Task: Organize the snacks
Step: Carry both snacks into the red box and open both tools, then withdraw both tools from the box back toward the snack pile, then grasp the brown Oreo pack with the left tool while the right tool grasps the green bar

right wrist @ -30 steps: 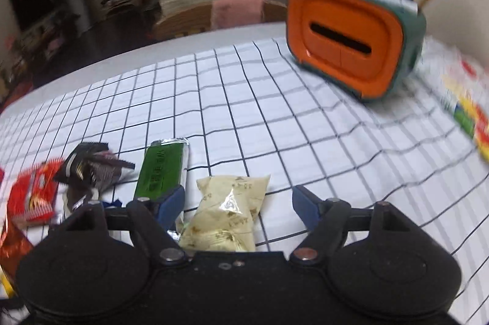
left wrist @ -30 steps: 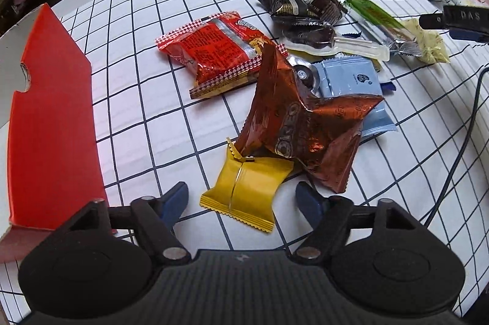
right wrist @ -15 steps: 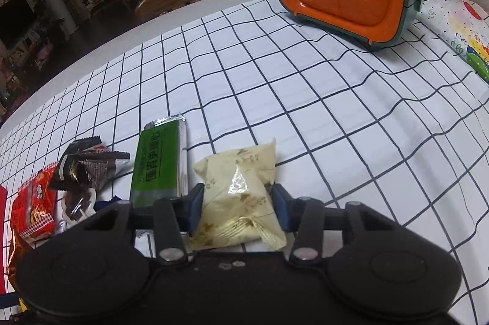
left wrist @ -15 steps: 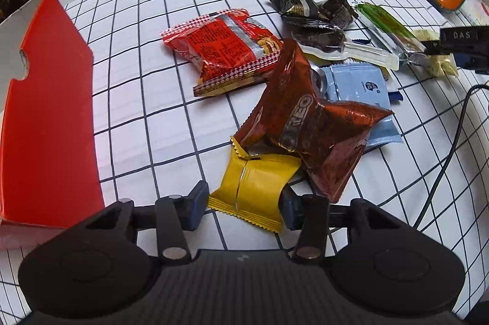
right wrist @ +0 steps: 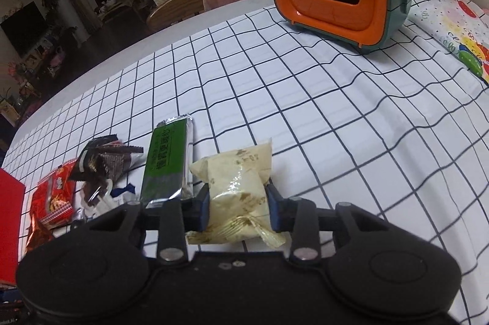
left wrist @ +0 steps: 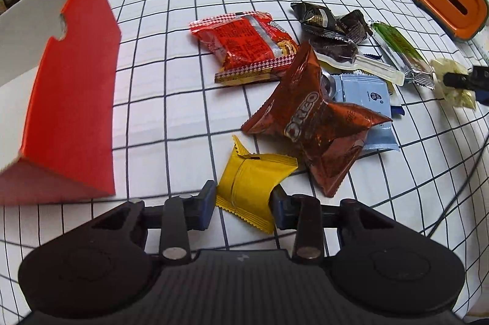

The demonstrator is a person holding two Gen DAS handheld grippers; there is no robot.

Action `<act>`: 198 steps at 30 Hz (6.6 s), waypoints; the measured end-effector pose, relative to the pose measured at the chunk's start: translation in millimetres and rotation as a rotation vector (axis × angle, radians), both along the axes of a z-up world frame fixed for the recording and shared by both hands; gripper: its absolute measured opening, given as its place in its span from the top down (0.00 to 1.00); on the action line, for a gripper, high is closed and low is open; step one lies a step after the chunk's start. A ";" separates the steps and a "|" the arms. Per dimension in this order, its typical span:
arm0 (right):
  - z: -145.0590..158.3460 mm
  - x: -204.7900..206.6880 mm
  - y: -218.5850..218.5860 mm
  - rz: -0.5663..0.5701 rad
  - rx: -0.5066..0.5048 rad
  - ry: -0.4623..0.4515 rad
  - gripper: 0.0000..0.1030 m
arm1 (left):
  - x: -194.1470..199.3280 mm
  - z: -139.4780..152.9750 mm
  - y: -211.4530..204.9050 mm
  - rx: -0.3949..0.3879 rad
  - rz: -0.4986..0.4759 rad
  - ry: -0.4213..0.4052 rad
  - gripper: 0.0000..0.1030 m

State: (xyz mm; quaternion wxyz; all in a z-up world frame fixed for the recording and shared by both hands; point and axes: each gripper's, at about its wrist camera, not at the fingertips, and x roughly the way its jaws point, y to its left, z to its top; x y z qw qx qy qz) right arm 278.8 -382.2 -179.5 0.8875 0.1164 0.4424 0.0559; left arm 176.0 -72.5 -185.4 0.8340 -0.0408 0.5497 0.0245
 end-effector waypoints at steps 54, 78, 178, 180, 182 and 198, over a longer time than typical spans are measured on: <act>113.0 -101.7 393.0 0.669 -0.044 -0.168 0.66 | -50.7 115.8 265.1 0.079 0.164 -0.157 0.67; 38.9 -91.4 475.6 0.730 -0.250 0.003 0.65 | -19.8 49.2 279.7 0.188 0.008 0.031 0.67; 6.9 69.0 91.8 0.271 -0.166 0.058 0.26 | 54.3 10.2 27.4 -0.475 0.421 0.102 0.17; -0.5 74.8 94.2 0.264 -0.181 0.072 0.29 | 56.3 8.5 25.1 -0.484 0.418 0.108 0.17; -6.4 78.2 95.4 0.260 -0.181 0.084 0.32 | 57.8 5.5 22.9 -0.486 0.415 0.116 0.17; -17.1 85.8 95.4 0.256 -0.170 0.086 0.59 | 62.4 -6.6 21.4 -0.539 0.409 0.136 0.49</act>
